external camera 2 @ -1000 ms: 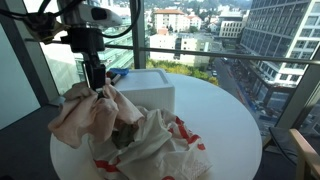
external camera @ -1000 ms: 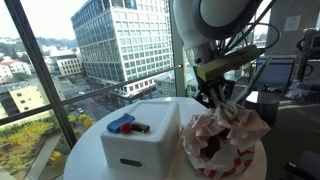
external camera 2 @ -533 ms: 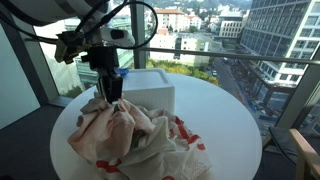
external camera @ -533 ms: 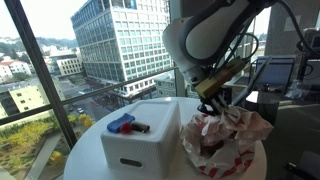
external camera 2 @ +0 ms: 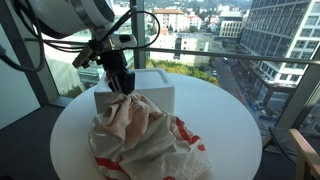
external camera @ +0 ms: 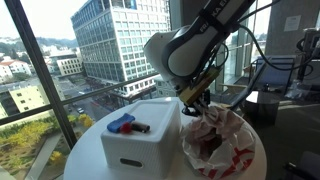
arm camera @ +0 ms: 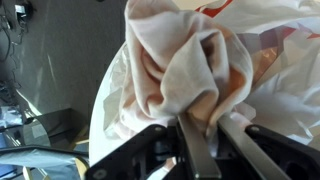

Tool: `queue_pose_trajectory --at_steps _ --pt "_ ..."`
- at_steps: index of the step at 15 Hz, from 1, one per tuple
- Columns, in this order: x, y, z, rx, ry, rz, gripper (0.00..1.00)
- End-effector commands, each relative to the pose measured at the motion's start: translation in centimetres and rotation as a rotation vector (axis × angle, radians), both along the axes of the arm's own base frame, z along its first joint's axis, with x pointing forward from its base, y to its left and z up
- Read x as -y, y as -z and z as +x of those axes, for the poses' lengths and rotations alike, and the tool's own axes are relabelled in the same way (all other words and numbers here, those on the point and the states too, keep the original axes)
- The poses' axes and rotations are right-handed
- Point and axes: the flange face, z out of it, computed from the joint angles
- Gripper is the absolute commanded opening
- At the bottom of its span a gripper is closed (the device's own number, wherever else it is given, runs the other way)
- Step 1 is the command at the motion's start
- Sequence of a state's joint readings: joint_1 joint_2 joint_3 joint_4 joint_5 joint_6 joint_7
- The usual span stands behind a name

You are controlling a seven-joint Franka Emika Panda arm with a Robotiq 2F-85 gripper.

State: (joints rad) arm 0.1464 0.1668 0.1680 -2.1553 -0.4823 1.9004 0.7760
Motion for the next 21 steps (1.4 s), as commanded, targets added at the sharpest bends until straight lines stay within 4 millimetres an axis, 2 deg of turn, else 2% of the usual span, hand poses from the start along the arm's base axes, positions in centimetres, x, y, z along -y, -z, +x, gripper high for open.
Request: queue_pose_trajectory --at_steps 1,3,10,14,15,18,21 --pt "-0.6 2.4 1.6 0.034 -0.044 0.043 0.08" --pt "-0.2 4.2 1.7 0.04 -0.055 0.066 0.08" --pt "3.6 10.2 1.0 0.083 -0.094 0.053 0.08" --pt "4.0 12.3 0.1 0.108 -0.092 0.116 0.1" --pt "3.9 11.9 0.2 0.134 -0.089 0.128 0.35" --pt "3.2 8.9 0.2 0.189 -0.032 0.191 0.56" --pt "2.6 4.7 -0.6 0.223 0.008 0.198 0.79"
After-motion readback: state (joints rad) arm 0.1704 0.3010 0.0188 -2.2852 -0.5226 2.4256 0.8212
